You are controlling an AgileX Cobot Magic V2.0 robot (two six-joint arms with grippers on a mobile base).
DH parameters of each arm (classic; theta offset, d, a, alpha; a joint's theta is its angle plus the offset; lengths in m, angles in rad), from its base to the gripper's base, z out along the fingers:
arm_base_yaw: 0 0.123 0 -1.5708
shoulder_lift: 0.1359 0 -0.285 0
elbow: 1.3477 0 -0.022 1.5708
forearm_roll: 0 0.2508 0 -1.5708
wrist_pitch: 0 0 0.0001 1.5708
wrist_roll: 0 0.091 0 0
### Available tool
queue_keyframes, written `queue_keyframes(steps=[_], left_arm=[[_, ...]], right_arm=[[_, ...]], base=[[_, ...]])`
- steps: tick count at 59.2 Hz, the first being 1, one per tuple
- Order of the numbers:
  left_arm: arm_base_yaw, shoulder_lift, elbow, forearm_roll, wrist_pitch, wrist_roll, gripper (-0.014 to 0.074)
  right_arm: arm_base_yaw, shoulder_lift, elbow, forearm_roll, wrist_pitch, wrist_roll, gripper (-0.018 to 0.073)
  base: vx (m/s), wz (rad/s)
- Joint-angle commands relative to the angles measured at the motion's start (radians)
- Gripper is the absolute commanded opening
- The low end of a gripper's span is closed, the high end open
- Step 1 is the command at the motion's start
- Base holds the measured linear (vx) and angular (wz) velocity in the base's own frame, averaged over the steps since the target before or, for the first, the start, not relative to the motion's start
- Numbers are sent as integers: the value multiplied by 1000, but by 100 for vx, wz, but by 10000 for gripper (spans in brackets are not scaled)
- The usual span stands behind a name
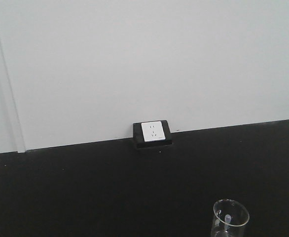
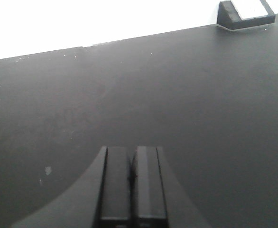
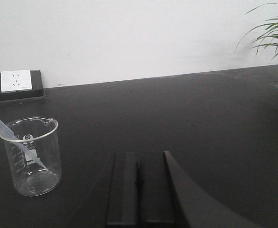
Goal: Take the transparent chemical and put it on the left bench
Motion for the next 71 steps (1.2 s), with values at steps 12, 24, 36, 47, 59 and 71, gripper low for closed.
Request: queue_keyframes(steps=[12,24,36,47,59,71], left_arm=[[-2,-19,16,-1,-78,-8,-3],[-2,-19,16,-1,-78,-8,-3],[-2,-19,16,-1,-78,-8,-3],[-2,-19,16,-1,-78,-8,-3],[-2,-19,16,-1,-78,-8,-3],[-2,-19,16,-1,-78,-8,-3]], right_arm=[[-8,-13,6,-3,-82,-10,-7],[-8,-13,6,-3,-82,-10,-7],[-8,-13,6,-3,-82,-10,-7],[-8,-13,5,-3,-88,-10,-7],[-8,-13,5,-3,-141,-15,-7],[-8,37,-63,21,-324,58,-6]], base=[[0,0],[0,0],[0,0],[0,0],[0,0],[0,0]])
